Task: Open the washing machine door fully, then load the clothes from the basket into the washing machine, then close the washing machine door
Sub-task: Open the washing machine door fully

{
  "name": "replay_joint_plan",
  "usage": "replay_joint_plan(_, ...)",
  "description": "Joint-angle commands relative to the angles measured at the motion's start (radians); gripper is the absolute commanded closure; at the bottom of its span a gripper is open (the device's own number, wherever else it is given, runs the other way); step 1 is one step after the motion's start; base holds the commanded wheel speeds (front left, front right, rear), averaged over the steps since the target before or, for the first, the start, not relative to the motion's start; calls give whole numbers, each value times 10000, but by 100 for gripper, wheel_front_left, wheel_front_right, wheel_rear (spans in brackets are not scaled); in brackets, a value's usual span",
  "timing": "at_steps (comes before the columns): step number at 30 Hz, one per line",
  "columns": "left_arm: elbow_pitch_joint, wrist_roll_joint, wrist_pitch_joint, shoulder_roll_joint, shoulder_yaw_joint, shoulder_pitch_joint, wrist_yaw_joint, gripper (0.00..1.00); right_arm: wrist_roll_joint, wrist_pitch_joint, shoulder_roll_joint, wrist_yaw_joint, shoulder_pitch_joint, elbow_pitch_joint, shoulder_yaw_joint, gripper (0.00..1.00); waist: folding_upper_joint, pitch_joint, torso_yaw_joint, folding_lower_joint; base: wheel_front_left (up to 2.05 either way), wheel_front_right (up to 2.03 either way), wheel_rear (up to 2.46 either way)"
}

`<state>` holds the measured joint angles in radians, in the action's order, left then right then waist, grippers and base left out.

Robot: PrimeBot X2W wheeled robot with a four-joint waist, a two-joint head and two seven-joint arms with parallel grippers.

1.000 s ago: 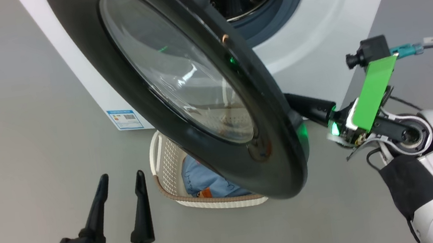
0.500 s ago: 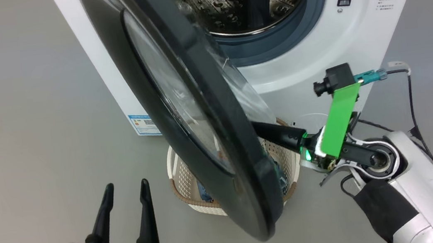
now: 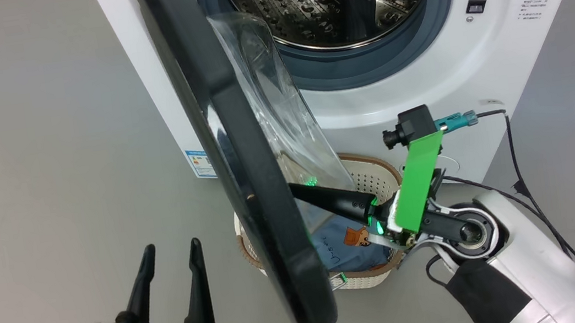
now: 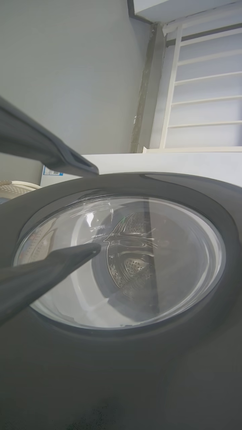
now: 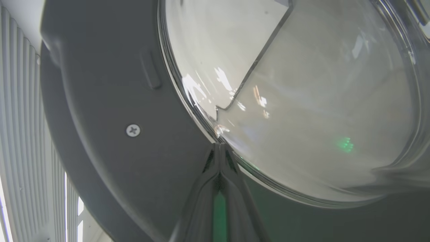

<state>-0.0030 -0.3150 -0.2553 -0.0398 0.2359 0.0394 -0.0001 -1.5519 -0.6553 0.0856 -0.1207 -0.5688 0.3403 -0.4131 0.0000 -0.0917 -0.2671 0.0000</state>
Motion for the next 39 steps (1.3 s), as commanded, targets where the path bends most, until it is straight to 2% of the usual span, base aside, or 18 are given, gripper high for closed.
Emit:
replay_joint_plan(1,-186,-18,-65,-104,-285,187,8,0,-45,66,-348,-100,-23,-202,-311,100,0,21,-24,0,0,0,0)
replay_joint_plan(9,-119,186,-65,-104,-227,154,-4,0,-402,471,-352,-100,21,-155,-833,100,0,190,-54,0,0,0,0)
replay_joint_plan(17,-46,522,-65,-104,-462,103,-55,0,-234,708,-240,-100,120,-402,-812,100,0,465,276,0,0,0,0)
replay_joint_plan(18,-45,577,-65,-104,-489,96,-56,0,-163,761,-166,-100,153,-488,-793,95,0,498,312,0,0,0,0)
replay_joint_plan(21,-58,624,-65,-104,-631,71,-22,0,96,975,127,-100,268,-853,-757,22,0,572,440,0,0,0,0)
replay_joint_plan(23,-55,653,-65,-104,-732,50,-23,0,273,1171,374,-100,357,-1175,-720,0,0,604,519,0,0,0,0)
replay_joint_plan(29,-113,950,-65,-104,-1042,-20,-79,0,834,2301,1199,-100,763,-2662,-465,0,0,604,851,0,0,0,0)
replay_joint_plan(33,-155,1125,-65,-104,-1356,-107,-115,0,2071,4107,2024,-100,1025,-3347,-538,0,0,594,1175,0,0,0,0)
replay_joint_plan(38,-172,1327,-65,-104,-1700,-263,-208,0,3669,6837,3187,-100,1470,-3206,-1061,0,0,640,1577,0,0,0,0)
replay_joint_plan(39,-172,1327,-65,-104,-1700,-263,-208,0,3669,6837,3187,-100,1470,-3206,-1061,0,0,640,1577,0,0,0,0)
